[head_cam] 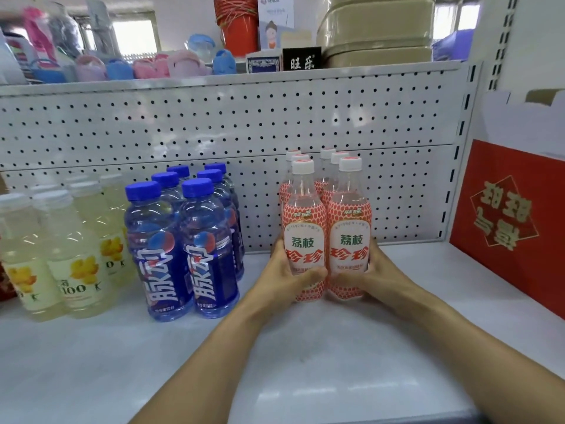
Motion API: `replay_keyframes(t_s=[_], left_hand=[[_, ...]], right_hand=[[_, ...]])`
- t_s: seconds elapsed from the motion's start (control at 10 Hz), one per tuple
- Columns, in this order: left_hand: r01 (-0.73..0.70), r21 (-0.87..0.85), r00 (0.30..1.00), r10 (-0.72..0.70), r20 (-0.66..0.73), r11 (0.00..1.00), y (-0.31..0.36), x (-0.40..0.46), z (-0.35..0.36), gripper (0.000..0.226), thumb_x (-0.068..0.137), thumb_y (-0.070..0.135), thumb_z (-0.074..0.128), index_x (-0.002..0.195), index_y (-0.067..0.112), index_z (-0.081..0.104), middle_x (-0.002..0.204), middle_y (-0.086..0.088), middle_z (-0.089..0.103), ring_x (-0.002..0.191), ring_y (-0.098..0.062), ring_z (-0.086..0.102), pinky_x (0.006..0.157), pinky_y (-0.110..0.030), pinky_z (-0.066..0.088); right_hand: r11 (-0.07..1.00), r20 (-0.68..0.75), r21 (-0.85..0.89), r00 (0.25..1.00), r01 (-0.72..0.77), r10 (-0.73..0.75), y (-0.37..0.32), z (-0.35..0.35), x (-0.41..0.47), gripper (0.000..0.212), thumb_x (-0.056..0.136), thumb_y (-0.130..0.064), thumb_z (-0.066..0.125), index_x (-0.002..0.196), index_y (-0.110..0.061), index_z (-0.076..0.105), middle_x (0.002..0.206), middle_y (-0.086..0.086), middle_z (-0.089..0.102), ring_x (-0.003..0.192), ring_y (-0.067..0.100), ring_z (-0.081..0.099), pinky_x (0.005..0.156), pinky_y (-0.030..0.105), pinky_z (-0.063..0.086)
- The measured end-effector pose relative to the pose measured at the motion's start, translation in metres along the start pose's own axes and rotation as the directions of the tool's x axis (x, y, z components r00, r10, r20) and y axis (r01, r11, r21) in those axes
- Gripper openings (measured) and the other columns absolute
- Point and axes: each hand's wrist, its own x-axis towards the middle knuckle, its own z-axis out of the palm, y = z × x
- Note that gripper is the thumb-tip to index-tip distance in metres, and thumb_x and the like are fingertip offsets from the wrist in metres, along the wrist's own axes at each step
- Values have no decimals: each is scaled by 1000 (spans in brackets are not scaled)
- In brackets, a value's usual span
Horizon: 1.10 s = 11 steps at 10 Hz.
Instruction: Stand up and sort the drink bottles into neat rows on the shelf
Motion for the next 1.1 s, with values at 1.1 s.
replay_keyframes(t_s=[1.1], left_hand=[[25, 620, 995, -76, 57, 784, 4, -55, 7, 82, 89, 43, 67, 151, 24, 18, 153, 3, 36, 142, -19, 34, 117, -39, 31]], right_hand=[[836, -78, -505, 976, -213, 202, 6, 26, -46, 78, 67, -48, 71, 135, -28, 41, 133, -3, 54, 122, 20, 53, 100, 39, 48]])
